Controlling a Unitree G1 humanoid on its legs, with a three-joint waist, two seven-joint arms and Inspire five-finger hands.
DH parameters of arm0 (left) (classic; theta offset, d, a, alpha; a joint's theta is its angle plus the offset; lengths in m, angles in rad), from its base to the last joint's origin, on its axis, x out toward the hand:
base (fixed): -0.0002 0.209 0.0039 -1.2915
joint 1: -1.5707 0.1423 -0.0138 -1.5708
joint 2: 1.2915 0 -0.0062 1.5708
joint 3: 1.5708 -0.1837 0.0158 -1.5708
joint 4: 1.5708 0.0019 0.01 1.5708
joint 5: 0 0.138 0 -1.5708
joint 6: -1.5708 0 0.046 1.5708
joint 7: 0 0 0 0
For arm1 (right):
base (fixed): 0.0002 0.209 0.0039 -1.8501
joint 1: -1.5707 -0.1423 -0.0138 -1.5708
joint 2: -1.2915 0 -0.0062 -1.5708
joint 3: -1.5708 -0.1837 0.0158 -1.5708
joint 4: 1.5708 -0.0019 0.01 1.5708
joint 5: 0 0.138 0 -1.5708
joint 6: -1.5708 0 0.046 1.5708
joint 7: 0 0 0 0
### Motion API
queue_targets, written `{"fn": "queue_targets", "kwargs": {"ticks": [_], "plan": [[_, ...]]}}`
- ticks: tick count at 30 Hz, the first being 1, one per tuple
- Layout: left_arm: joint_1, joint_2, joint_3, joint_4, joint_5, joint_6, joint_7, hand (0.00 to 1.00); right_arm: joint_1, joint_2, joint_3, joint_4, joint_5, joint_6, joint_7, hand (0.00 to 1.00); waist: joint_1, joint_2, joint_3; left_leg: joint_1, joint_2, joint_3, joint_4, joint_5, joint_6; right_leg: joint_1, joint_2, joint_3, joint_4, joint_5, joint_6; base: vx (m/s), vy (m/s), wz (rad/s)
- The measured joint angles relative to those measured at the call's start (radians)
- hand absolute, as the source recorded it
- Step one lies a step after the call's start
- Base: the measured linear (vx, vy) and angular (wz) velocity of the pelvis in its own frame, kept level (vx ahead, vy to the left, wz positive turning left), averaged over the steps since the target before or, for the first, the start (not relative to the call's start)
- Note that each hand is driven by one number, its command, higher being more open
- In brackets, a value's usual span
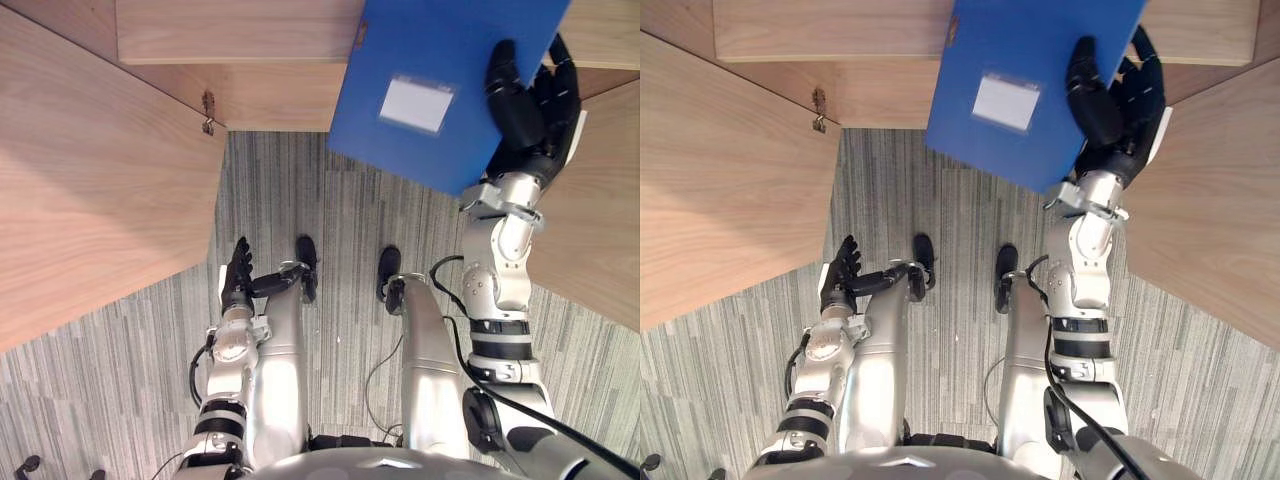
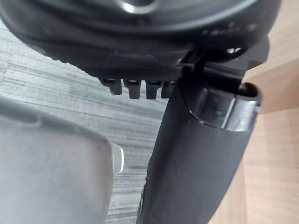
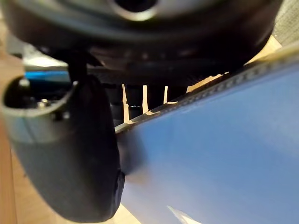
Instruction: Walk over to the cabinet, pick up the folder, carry it to the office cabinet, place the folder inside the office cabinet, then close the office cabinet door
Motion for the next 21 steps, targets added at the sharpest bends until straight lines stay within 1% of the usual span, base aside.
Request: {"fn": "queue_targets", "kwargs": {"ticks": [4, 5, 8, 12, 16, 18, 21], "plan": [[-0.017, -0.003, 0.0, 0.0, -0.009, 0.0, 0.011, 1.0, -0.087, -0.001, -0.049, 0.076, 0.104, -0.018, -0.029, 0.0, 0.002, 0.0, 0.0, -0.01, -0.012, -0.018, -0.014, 0.013, -0.004, -0.001, -0.01, -0.019, -0.006, -0.002, -0.004, 0.01, 0.019, 0.15], [-0.019, -0.004, 0.0, 0.0, -0.011, 0.0, 0.015, 1.0, -0.125, 0.0, -0.066, 0.105, 0.151, -0.023, -0.043, 0.0, 0.003, 0.0, 0.0, -0.012, -0.013, -0.02, -0.018, 0.015, -0.005, -0.002, -0.01, -0.022, -0.009, -0.002, -0.004, 0.02, 0.03, 0.1], [-0.022, -0.009, -0.001, 0.0, -0.027, 0.0, 0.025, 1.0, -0.188, -0.001, -0.08, 0.147, 0.238, -0.033, -0.071, 0.0, 0.005, 0.0, 0.0, -0.015, -0.019, -0.02, -0.033, 0.023, -0.007, -0.008, -0.016, -0.025, -0.016, -0.002, -0.004, 0.03, 0.029, 0.06], [-0.023, -0.025, -0.001, 0.0, -0.039, 0.001, 0.041, 1.0, -0.244, -0.001, -0.095, 0.17, 0.312, -0.051, -0.111, 0.0, 0.007, 0.0, 0.0, -0.019, -0.021, -0.025, -0.045, 0.027, -0.009, -0.01, -0.017, -0.031, -0.024, -0.002, -0.004, 0.03, 0.027, 0.04], [-0.029, -0.034, -0.005, 0.001, -0.048, 0.001, 0.046, 1.0, -0.299, -0.007, -0.125, 0.176, 0.351, -0.063, -0.142, 0.0, 0.007, 0.0, 0.0, -0.025, -0.027, -0.039, -0.061, 0.037, -0.017, -0.01, -0.023, -0.047, -0.032, -0.002, -0.004, 0.02, 0.021, 0.11], [-0.029, -0.035, -0.009, 0.002, -0.048, 0.001, 0.057, 1.0, -0.343, -0.017, -0.133, 0.194, 0.376, -0.086, -0.163, 0.0, 0.007, 0.0, 0.0, -0.023, -0.03, -0.041, -0.075, 0.045, -0.02, -0.011, -0.025, -0.05, -0.037, -0.002, -0.004, 0.01, 0.009, 0.09], [-0.03, -0.034, -0.019, 0.002, -0.055, 0.001, 0.073, 1.0, -0.379, -0.03, -0.137, 0.195, 0.438, -0.105, -0.193, 0.0, 0.008, 0.0, 0.0, -0.022, -0.033, -0.049, -0.094, 0.057, -0.027, -0.011, -0.026, -0.059, -0.044, -0.002, -0.005, 0.01, -0.004, 0.09]]}}
